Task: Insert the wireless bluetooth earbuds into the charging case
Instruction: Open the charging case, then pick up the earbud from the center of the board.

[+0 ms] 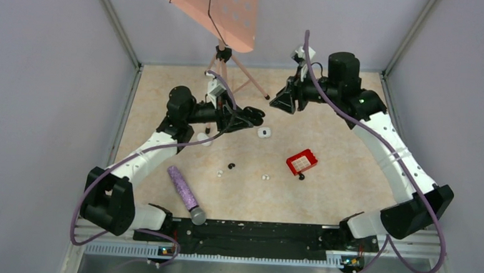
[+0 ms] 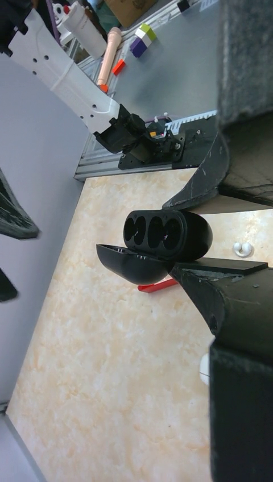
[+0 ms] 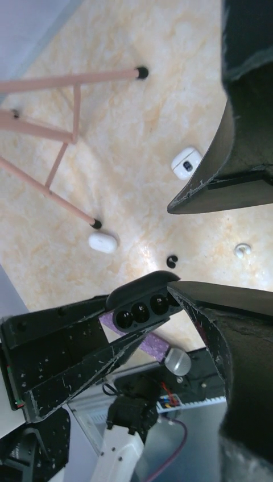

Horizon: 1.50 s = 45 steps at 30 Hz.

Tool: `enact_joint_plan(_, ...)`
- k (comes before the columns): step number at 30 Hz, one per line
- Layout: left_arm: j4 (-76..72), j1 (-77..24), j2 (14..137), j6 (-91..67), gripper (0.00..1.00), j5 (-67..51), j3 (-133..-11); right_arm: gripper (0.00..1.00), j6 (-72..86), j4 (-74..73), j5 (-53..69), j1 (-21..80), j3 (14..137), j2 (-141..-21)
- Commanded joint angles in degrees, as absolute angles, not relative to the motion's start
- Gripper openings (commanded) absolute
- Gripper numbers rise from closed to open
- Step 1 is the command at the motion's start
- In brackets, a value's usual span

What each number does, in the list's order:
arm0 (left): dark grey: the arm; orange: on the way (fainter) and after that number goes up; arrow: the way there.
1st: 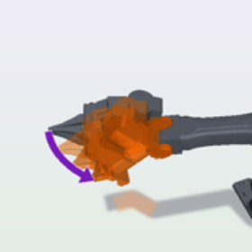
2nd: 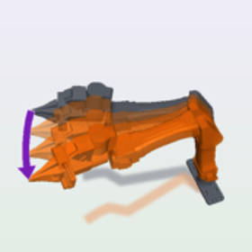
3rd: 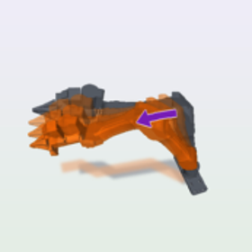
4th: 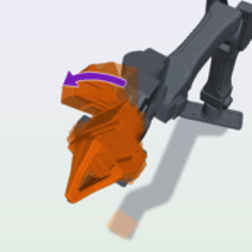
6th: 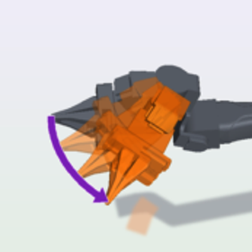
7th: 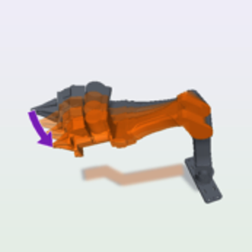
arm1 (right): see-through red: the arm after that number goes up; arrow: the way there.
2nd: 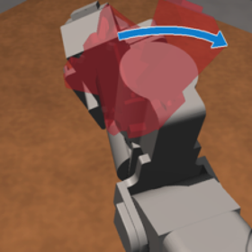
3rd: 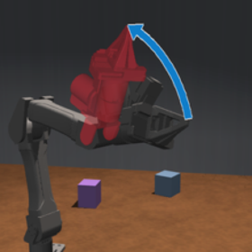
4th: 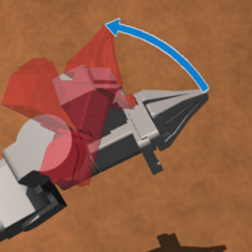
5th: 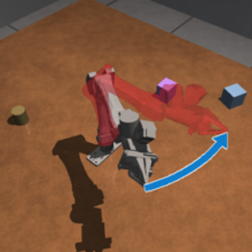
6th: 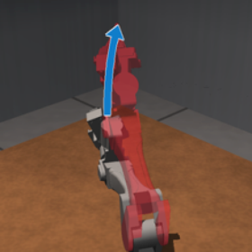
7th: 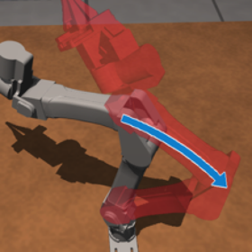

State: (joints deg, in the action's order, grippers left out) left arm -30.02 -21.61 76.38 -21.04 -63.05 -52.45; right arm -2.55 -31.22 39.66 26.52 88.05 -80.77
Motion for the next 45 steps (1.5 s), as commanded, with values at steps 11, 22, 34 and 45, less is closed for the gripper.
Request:
enact_joint_plan(11, -32.3, -14.9, 73.3, -29.0, 0.00, -58.6, -49.2, 0.31, -20.5, -50.0, 27.6, 22.3, 59.6, -62.3)
enact_joint_plan(22, -30.9, -11.9, 71.7, -29.8, 0.00, -58.4, -48.2, 0.18, -8.4, -46.0, 17.5, 22.1, 56.2, -73.4)
enact_joint_plan(34, -28.8, -8.9, 70.9, -29.3, 0.00, -57.9, -48.7, 0.16, 4.9, -45.2, 14.5, 15.6, 57.3, -86.4)
enact_joint_plan(45, -25.9, -5.8, 71.3, -28.0, 0.00, -57.7, -50.3, 0.21, 7.5, -44.1, 19.1, 15.5, 56.7, -93.4)
